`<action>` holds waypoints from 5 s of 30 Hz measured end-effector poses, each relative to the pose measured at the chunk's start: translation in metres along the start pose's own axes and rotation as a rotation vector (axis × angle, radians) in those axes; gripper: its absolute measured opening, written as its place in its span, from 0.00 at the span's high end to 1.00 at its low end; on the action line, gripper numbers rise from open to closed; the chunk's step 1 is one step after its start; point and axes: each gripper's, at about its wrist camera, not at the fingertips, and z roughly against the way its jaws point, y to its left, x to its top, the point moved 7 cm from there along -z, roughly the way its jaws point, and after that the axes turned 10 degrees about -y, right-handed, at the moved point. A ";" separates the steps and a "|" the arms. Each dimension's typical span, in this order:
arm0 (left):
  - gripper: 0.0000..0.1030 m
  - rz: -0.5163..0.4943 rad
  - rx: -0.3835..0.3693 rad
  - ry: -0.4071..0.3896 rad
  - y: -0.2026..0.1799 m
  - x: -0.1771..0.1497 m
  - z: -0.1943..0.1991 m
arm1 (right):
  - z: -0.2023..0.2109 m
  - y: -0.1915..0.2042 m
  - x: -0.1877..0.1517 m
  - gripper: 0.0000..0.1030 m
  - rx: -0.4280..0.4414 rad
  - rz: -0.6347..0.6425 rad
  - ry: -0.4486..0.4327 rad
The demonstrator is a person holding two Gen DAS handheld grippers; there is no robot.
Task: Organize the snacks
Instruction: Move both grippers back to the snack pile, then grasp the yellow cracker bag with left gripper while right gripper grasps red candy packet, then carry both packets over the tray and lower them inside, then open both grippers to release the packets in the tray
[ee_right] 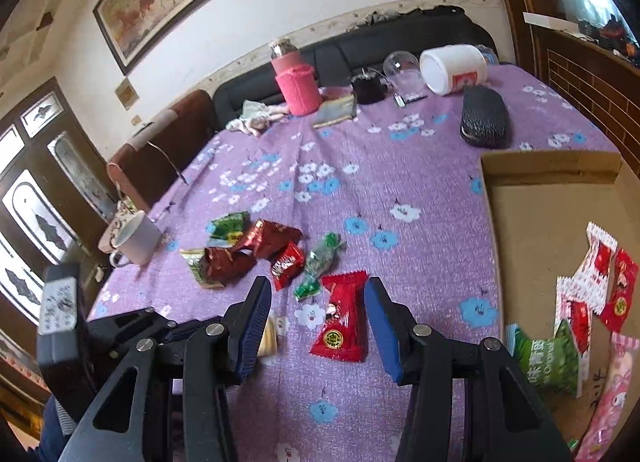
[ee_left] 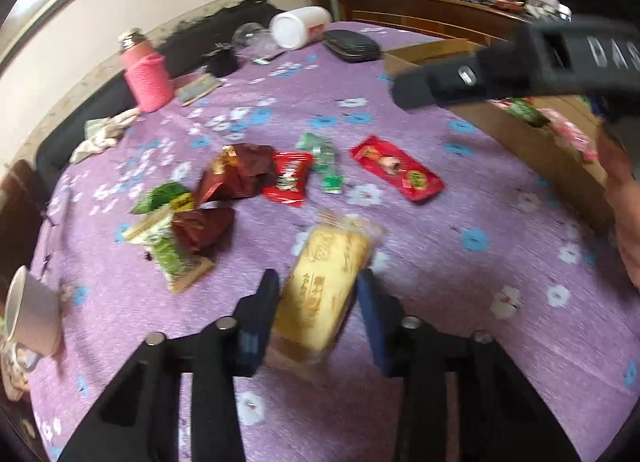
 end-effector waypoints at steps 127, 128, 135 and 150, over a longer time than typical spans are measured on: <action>0.68 0.077 -0.331 -0.127 -0.198 0.107 -0.017 | 0.083 -0.236 0.018 0.77 -0.376 -0.629 -0.065; 0.68 0.073 -0.331 -0.129 -0.199 0.107 -0.017 | 0.082 -0.236 0.017 0.77 -0.375 -0.630 -0.060; 0.68 0.077 -0.335 -0.137 -0.198 0.107 -0.016 | 0.078 -0.235 0.015 0.75 -0.382 -0.625 -0.040; 0.65 0.109 -0.359 -0.169 -0.192 0.113 -0.012 | 0.101 -0.232 0.031 0.67 -0.456 -0.577 -0.134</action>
